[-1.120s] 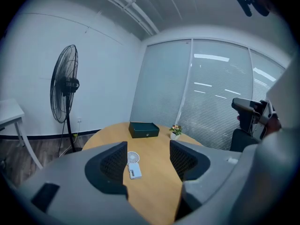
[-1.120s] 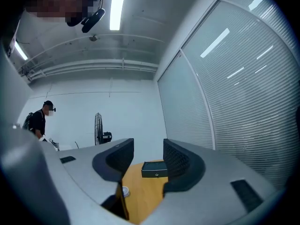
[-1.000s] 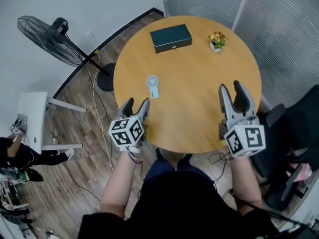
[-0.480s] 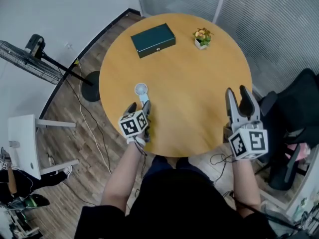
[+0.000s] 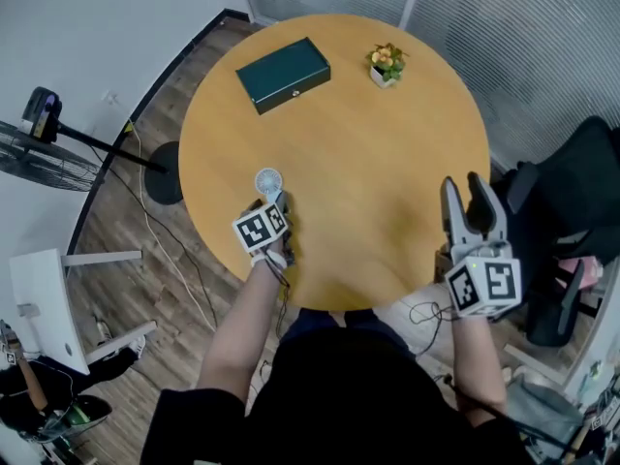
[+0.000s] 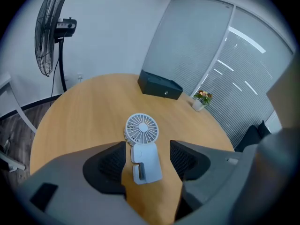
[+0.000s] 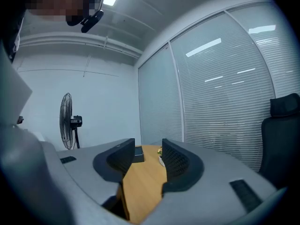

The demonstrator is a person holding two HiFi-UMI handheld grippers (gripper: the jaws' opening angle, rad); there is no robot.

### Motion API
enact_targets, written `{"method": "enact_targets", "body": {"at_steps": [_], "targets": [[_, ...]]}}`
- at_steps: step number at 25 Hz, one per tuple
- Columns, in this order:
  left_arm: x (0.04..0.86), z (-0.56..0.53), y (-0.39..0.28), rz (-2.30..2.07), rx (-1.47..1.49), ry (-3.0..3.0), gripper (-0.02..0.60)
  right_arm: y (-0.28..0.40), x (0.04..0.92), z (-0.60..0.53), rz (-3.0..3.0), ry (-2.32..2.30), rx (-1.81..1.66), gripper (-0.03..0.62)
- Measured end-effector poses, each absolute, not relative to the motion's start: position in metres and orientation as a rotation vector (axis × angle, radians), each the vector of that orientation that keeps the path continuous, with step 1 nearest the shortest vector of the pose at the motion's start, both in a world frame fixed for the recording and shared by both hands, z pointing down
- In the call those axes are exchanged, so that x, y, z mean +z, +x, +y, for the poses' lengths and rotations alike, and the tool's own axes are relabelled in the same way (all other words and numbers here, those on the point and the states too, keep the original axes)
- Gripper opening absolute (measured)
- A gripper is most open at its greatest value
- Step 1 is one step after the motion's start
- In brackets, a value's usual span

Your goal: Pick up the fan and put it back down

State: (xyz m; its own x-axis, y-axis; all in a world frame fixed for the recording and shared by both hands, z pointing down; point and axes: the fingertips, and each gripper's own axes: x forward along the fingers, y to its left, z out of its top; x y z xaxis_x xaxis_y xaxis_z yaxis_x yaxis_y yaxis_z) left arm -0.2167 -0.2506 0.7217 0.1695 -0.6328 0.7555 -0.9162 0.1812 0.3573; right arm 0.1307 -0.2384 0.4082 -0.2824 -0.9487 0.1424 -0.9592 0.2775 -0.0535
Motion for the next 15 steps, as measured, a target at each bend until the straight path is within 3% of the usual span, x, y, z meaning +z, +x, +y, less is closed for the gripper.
{"method": "enact_targets", "body": {"at_steps": [15], "targets": [[0.761,-0.288,-0.213,-1.541,0.715,1.602,0.270,0.135,0.440,-0.278,-2.413,1.809,0.287,0.187]]}}
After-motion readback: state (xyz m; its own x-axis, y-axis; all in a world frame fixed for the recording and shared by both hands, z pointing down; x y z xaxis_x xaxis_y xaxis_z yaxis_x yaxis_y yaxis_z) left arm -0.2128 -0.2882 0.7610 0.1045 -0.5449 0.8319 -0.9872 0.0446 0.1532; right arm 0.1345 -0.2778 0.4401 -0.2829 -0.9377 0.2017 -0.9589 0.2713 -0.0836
